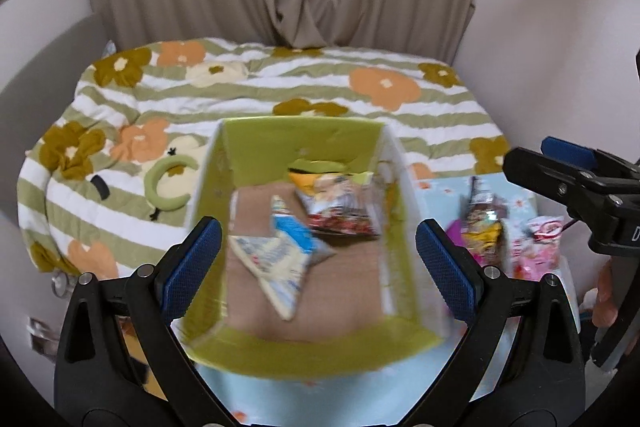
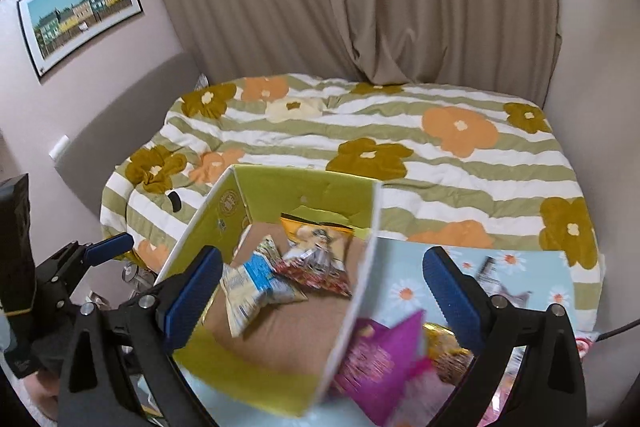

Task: Organize snacks
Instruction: 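Move both tools back from the box toward the snack pile, then grasp the pink striped bag with the left tool while the right tool grasps the cream-and-orange bag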

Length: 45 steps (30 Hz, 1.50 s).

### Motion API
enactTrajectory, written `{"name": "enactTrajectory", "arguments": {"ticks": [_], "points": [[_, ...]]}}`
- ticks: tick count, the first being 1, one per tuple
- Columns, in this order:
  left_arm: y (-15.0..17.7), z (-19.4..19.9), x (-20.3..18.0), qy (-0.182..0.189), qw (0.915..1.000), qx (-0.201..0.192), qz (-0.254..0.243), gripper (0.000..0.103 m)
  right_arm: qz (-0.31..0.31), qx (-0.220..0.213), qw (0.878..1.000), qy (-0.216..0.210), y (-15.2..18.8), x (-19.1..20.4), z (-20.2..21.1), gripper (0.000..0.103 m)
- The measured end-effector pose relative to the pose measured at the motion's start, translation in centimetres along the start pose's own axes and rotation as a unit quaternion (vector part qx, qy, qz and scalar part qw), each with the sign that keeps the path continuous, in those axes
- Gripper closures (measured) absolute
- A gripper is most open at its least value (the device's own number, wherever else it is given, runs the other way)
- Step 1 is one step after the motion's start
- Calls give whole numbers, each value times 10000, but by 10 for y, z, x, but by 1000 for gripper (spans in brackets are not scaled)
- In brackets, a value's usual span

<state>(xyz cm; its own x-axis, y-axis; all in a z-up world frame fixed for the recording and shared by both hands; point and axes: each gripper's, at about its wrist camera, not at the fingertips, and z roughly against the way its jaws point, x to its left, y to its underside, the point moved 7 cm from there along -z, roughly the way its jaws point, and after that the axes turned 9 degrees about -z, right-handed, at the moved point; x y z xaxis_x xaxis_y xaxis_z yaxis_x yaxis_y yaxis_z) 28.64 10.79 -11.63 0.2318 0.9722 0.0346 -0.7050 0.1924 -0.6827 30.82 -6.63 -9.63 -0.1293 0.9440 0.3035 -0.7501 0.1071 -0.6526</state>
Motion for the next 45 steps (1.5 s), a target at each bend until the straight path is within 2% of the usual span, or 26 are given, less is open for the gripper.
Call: {"name": "enactTrajectory", "arguments": {"ticks": [5, 11, 15, 20, 25, 33, 39, 45], "points": [[8, 21, -65, 152, 9998, -146, -32, 6, 16, -64, 9999, 143, 20, -52, 52, 3], [28, 30, -149, 403, 9990, -136, -146, 6, 2, -39, 9990, 451, 55, -121, 100, 3], [45, 28, -202, 617, 9980, -32, -166, 6, -93, 33, 9985, 540, 79, -159, 121, 3], [65, 16, -252, 798, 9964, 150, -251, 6, -70, 56, 9975, 697, 112, -197, 137, 3], [84, -8, -288, 994, 9936, 420, -324, 6, -81, 329, 9976, 606, 148, -227, 132, 3], [107, -68, -325, 1277, 9848, 1058, -526, 6, 255, 1026, 9932, 496, 208, -265, 96, 3], [118, -110, -345, 1396, 9786, 1343, -688, 6, 526, 1358, 9885, 399, 240, -272, 77, 3], [125, -137, -358, 1447, 9743, 1526, -811, 6, 1141, 1508, 9810, 438, 257, -269, 56, 3]]}}
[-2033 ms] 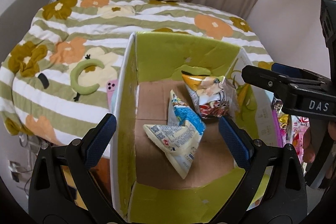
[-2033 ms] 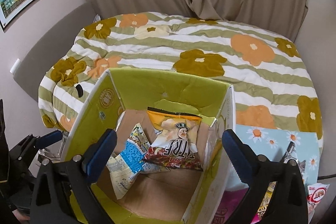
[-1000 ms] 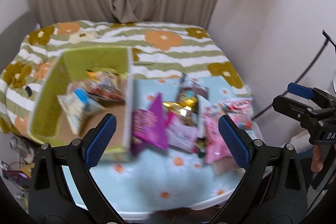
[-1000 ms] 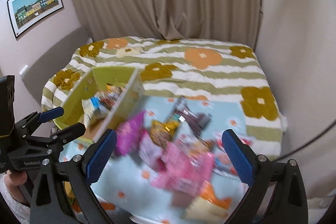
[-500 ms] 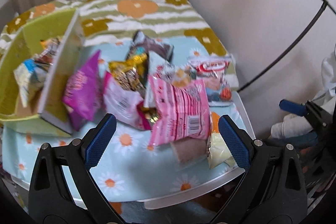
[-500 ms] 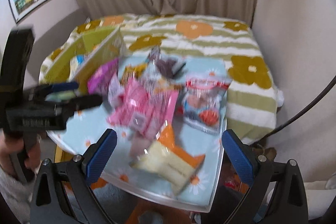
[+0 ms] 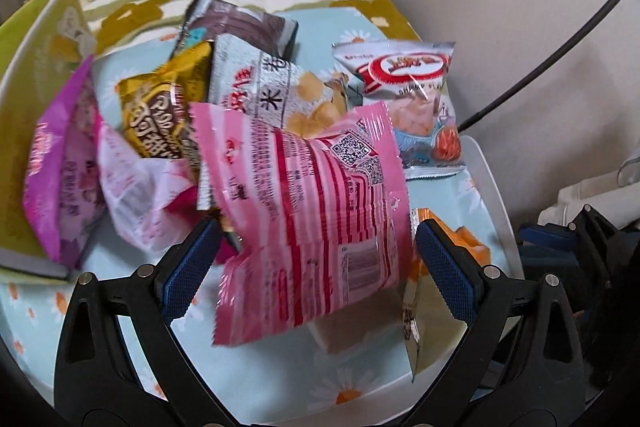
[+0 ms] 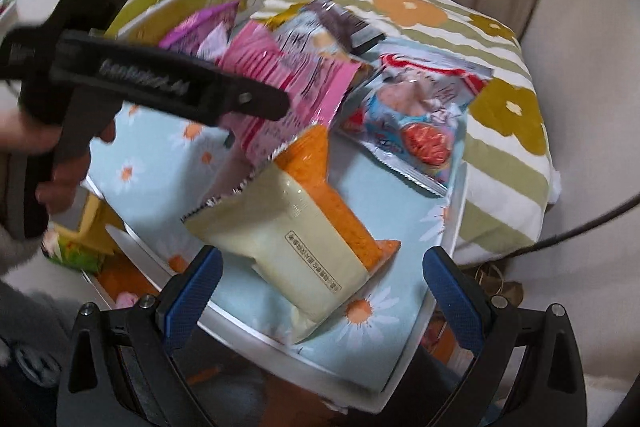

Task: Organize snacks
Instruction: 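Grasp the pink striped bag with the left tool while the right tool grasps the cream-and-orange bag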

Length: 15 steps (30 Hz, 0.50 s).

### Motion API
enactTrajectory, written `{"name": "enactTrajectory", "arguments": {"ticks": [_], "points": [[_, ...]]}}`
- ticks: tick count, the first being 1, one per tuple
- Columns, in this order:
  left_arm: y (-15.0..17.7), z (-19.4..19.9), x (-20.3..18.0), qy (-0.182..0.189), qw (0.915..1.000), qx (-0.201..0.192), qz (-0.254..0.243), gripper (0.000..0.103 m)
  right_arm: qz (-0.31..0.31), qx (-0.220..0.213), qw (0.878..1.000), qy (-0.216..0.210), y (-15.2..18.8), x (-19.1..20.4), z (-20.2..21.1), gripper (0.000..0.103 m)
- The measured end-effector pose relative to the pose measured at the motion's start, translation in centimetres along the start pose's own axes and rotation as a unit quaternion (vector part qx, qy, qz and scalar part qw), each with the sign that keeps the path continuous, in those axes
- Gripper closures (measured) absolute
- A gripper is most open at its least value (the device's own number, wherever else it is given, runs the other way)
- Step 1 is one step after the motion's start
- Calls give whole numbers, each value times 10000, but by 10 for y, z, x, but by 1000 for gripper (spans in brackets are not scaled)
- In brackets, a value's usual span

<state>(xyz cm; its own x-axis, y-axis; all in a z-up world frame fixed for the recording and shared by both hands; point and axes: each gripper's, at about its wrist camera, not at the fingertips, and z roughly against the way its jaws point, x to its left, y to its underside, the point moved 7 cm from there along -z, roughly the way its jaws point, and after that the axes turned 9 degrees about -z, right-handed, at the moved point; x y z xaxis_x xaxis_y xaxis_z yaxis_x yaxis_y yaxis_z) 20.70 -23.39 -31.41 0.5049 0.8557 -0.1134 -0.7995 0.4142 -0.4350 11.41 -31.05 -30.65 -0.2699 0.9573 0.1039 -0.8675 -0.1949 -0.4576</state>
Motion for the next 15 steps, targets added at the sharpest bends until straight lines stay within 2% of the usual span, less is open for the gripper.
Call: {"name": "enactTrajectory", "arguments": {"ticks": [3, 4, 5, 8, 15], "points": [[-2, -9, -2, 3, 10000, 19, -66, 9, 274, -26, 9996, -31, -1, 4, -8, 3], [-2, -10, -3, 8, 10000, 32, -76, 12, 327, -34, 9994, -48, -2, 5, -11, 3], [-1, -13, -3, -17, 9999, 79, -91, 22, 348, -12, 9994, -62, -2, 6, -13, 3], [0, -17, -3, 7, 9999, 108, -113, 29, 391, 52, 9991, -149, -2, 7, -22, 3], [6, -10, 1, 3, 9998, 90, -183, 36, 354, 119, 9990, -251, -4, 6, -35, 5]]}}
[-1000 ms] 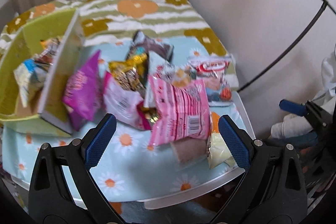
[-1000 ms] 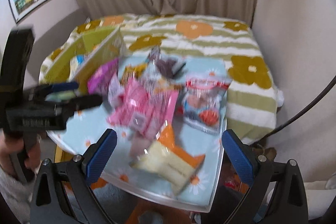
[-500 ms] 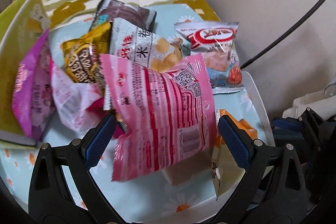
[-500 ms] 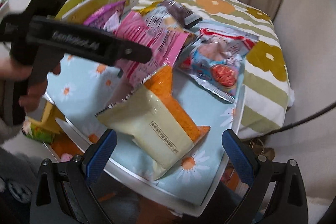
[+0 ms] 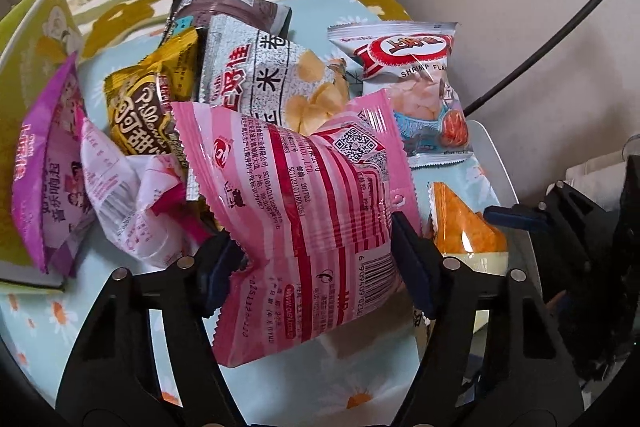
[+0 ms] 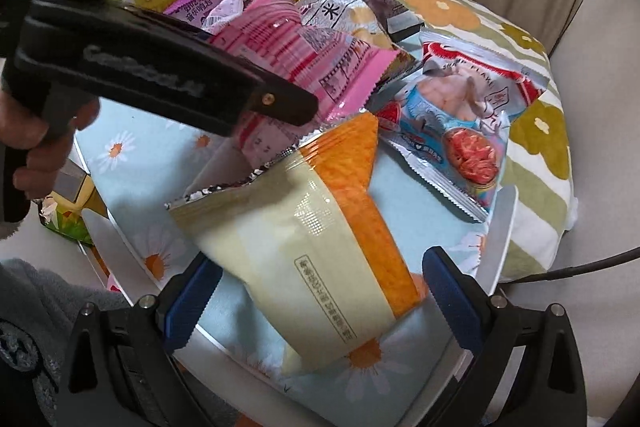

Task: Organize snacks
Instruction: 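Grasp the pink striped bag with the left tool while the right tool grasps the cream-and-orange bag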

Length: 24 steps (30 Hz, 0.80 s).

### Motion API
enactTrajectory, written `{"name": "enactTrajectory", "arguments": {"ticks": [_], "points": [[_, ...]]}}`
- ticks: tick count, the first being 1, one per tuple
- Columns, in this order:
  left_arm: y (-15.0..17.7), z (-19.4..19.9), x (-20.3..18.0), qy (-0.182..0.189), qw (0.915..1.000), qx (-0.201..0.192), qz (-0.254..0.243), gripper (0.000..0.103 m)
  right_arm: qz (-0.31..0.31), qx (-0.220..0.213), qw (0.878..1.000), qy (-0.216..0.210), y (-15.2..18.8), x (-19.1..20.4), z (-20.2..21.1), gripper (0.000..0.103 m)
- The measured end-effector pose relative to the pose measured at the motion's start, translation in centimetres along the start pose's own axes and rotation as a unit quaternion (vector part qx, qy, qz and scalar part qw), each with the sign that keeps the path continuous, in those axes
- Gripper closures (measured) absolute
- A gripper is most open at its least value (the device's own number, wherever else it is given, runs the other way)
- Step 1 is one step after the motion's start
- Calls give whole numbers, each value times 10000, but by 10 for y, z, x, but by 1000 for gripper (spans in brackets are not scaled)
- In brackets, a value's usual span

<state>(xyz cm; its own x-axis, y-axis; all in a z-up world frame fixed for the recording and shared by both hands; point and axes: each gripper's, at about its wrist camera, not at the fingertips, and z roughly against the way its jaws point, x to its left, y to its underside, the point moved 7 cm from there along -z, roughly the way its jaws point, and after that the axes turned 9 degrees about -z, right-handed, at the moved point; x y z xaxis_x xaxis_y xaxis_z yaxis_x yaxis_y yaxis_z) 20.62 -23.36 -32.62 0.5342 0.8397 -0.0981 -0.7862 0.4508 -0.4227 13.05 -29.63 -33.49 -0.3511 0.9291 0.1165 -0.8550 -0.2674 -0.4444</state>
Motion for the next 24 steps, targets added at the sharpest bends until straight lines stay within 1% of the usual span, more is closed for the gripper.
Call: {"name": "enactTrajectory", "arguments": {"ticks": [4, 6, 7, 8, 12, 18, 24], "points": [[5, 6, 3, -123, 9999, 2, -90, 37, 29, -12, 10000, -5, 1, 2, -3, 11], [7, 9, 4, -170, 9998, 1, -108, 37, 45, -16, 10000, -6, 1, 3, -4, 18], [8, 10, 5, -185, 9998, 3, -102, 37, 56, -45, 10000, -5, 1, 3, -3, 19], [10, 11, 4, -195, 9998, 2, -98, 37, 71, -75, 9999, 11, 0, 3, -2, 22], [16, 16, 7, -243, 9997, -27, -55, 37, 80, -137, 9999, 66, 1, 0, -1, 41], [19, 28, 9, -293, 9995, -117, -41, 37, -122, -284, 9995, 16, 2, -3, 11, 43], [24, 54, 7, -342, 9989, -331, 39, 37, -431, -372, 9983, 102, -4, -7, 30, 43]]}}
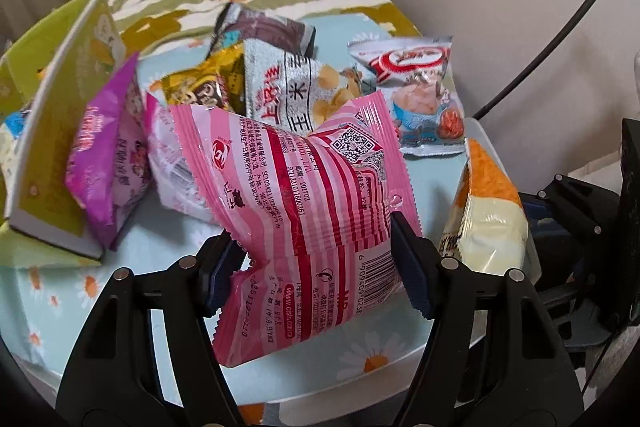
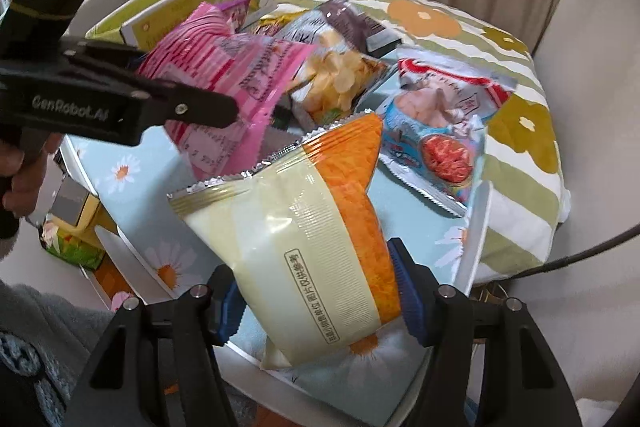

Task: Organize snacks
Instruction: 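Grasp the pink striped bag with the left tool while the right tool grasps the cream-and-orange bag, then carry both bags into the green box and open both tools to release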

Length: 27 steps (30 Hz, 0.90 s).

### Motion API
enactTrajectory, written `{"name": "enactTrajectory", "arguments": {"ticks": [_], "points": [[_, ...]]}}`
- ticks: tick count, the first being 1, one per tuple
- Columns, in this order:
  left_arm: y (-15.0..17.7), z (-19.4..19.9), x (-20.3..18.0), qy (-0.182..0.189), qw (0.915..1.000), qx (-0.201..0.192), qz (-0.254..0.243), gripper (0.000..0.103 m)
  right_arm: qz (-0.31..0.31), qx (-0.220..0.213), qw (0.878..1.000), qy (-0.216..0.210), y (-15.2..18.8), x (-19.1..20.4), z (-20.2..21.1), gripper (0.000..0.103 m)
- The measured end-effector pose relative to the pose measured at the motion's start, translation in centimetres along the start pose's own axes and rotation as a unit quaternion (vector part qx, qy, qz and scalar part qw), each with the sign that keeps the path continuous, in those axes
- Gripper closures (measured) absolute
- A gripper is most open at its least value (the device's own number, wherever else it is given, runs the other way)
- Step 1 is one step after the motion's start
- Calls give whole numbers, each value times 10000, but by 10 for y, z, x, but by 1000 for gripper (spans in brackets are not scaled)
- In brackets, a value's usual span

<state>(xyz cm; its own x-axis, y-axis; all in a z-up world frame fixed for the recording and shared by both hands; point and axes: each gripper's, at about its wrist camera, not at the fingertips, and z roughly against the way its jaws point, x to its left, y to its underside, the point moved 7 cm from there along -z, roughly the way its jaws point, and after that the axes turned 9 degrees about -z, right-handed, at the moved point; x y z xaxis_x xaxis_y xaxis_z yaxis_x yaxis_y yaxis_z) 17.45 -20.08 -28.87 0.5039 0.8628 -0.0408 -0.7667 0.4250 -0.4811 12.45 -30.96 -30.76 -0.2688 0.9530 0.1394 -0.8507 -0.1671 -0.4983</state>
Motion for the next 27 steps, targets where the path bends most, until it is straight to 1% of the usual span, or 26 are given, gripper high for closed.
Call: {"name": "enactTrajectory", "arguments": {"ticks": [2, 4, 6, 10, 13, 18, 21, 27], "points": [[-1, 12, 2, -15, 9999, -102, 62, 37, -209, 28, 9998, 66, -3, -3, 7, 43], [-3, 28, 4, -4, 9996, -244, 162, 37, -338, -34, 9994, 78, -8, -3, 18, 43], [-7, 47, 8, -98, 9989, -423, 200, 37, -415, -113, 9990, 130, -16, -1, 30, 43], [-14, 82, 21, -211, 9963, -752, 355, 37, -443, -347, 9983, 144, -36, 9, 58, 43], [-19, 111, 38, -316, 9932, -1003, 505, 37, -452, -545, 9974, 115, -60, 24, 77, 43], [-24, 149, 82, -506, 9873, -1274, 801, 37, -430, -746, 9962, -104, -104, 56, 90, 43], [-25, 162, 112, -639, 9845, -1348, 918, 37, -270, -889, 9954, -224, -137, 89, 89, 43], [-19, 178, 195, -824, 9809, -1268, 1221, 37, -168, -1000, 9932, -565, -194, 154, 69, 43]]}}
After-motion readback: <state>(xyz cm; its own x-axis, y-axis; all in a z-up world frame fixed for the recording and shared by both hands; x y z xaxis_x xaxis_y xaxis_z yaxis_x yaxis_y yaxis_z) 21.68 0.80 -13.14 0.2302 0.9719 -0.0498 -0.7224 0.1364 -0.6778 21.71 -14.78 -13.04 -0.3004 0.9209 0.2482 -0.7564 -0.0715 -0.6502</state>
